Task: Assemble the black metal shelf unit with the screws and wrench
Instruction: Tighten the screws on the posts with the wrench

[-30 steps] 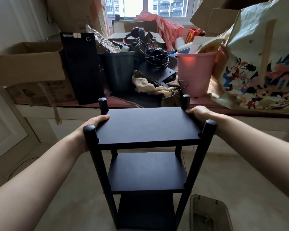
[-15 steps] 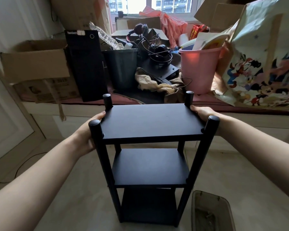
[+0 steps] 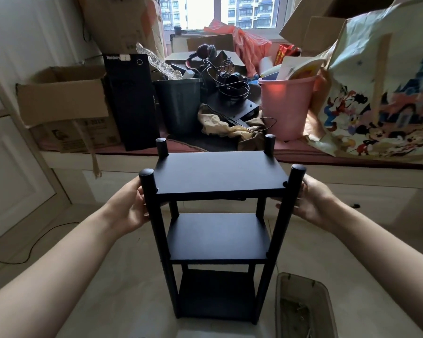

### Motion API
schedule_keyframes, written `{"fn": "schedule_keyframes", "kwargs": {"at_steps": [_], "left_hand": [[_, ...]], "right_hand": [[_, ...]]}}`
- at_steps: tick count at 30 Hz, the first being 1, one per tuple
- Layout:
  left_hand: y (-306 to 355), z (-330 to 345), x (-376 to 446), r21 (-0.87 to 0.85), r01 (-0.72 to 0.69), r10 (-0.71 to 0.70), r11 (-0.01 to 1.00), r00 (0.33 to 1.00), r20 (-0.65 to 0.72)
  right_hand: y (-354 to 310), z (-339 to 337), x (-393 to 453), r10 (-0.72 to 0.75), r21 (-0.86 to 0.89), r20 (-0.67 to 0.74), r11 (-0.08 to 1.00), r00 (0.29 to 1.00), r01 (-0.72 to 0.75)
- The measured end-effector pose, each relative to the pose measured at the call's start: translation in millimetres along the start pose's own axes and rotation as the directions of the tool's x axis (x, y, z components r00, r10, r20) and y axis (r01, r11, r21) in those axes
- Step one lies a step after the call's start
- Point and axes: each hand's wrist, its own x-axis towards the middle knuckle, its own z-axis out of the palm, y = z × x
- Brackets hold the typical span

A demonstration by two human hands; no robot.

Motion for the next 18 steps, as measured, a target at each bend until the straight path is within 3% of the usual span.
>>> {"fn": "schedule_keyframes", "kwargs": {"at_steps": [5,10,15,18], "left_hand": [[-2.5,15.9,1.3,-0.179,-0.020,0.011,0.984,0.999,-0.048],[-7.9,14.8,-4.7,-0.224,-0.096,0.071,0.970,0.991,-0.117],[-13.5,25.4,-14.9,-0.159,-0.211,0.179,0.964,0.964,-0.194],[-16.2,31.7,-23.5,-0.172,-0.241,0.193,0.955,0.948,-0.255]], "right_hand": [[17.7,0.0,-30.1,-0.119,-0.069,0.034,0.990,0.992,0.121],[27.4,11.3,-42.0,-0.310,-0.345,0.046,0.887,0.950,0.307],[18.7,20.9,-24.6,-0.284,-0.523,0.008,0.816,0.959,0.246],[8.6,31.1,-15.8,-0.282,-0.669,-0.151,0.735,0.947,0.112]]}}
